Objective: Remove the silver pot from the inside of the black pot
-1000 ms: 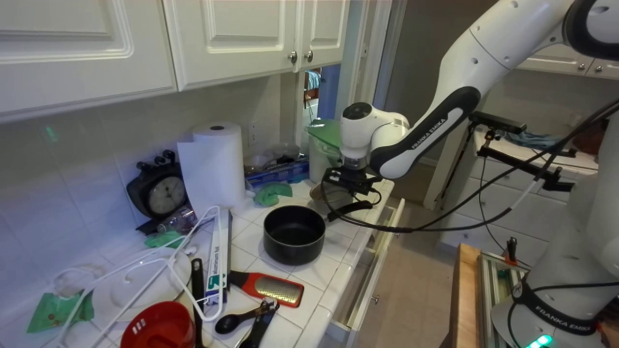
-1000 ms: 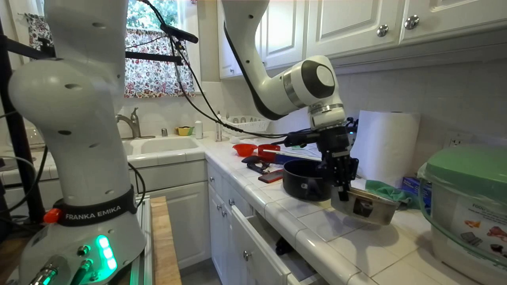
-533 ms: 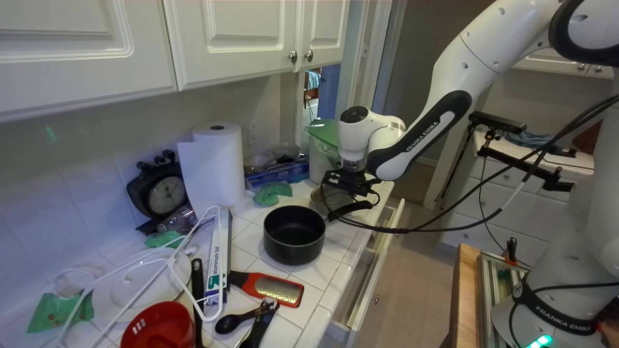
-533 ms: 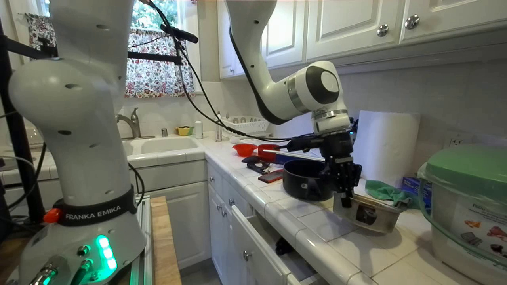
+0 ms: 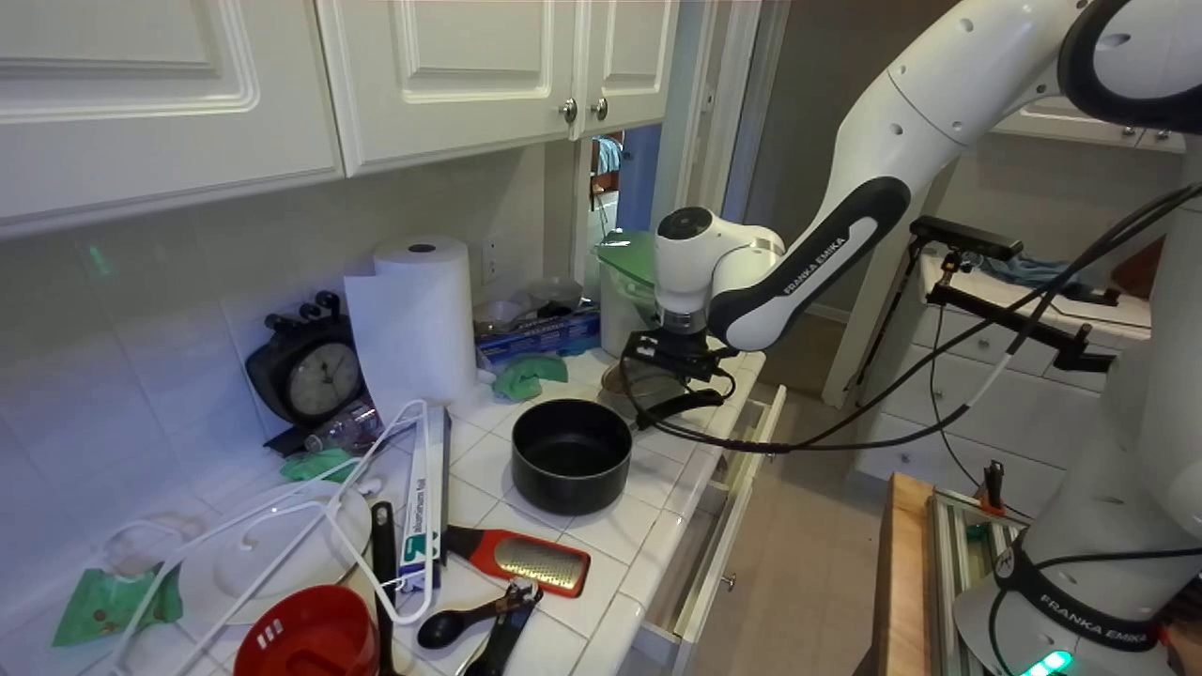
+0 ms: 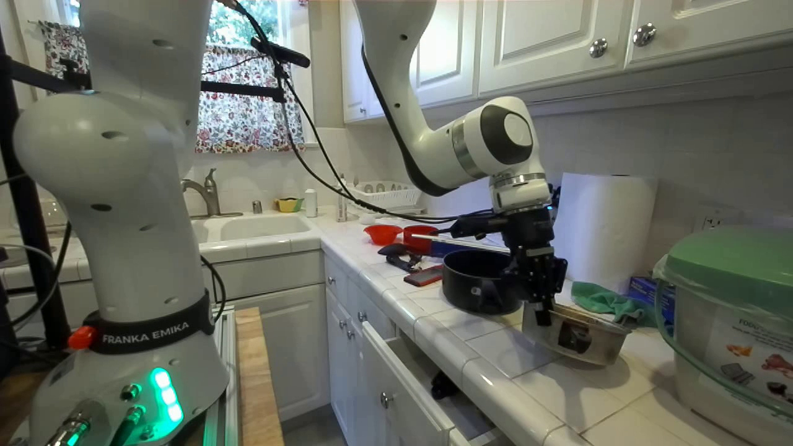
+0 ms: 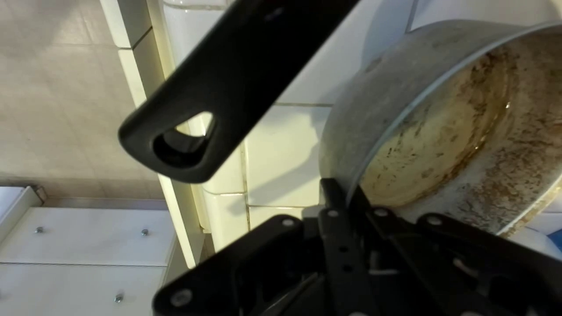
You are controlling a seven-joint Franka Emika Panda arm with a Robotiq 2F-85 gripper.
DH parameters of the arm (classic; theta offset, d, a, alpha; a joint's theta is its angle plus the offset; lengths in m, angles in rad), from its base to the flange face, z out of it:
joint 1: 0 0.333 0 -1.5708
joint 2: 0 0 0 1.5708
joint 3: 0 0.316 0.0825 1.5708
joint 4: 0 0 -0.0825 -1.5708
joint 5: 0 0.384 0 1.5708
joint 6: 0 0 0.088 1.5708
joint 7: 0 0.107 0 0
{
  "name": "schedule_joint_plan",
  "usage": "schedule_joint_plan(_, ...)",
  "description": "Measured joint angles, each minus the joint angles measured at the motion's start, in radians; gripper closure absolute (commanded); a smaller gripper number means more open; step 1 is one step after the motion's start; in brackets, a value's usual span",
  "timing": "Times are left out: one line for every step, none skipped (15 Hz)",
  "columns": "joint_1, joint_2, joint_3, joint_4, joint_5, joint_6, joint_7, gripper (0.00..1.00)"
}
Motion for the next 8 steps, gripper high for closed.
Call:
schedule_joint_plan(0.000, 0.001, 0.000, 0.002, 0.004, 0.000, -0.002, 0.95)
schedule_joint_plan(0.001, 0.002, 0.000, 0.003, 0.009, 0.000, -0.005, 0.95)
schedule_joint_plan(0.001, 0.003, 0.000, 0.003, 0.014, 0.000, -0.007, 0.94)
schedule_joint_plan(0.002, 0.004, 0.000, 0.003, 0.019, 0.000, -0.009, 0.94)
schedule_joint_plan(0.002, 0.006, 0.000, 0.003, 0.023, 0.000, -0.011, 0.94)
schedule_joint_plan(0.003, 0.008, 0.000, 0.004, 0.027, 0.000, -0.012, 0.94)
schedule_joint_plan(0.004, 0.010, 0.000, 0.004, 0.030, 0.000, -0.013, 0.94)
schedule_joint_plan(0.005, 0.012, 0.000, 0.004, 0.033, 0.000, -0.014, 0.94)
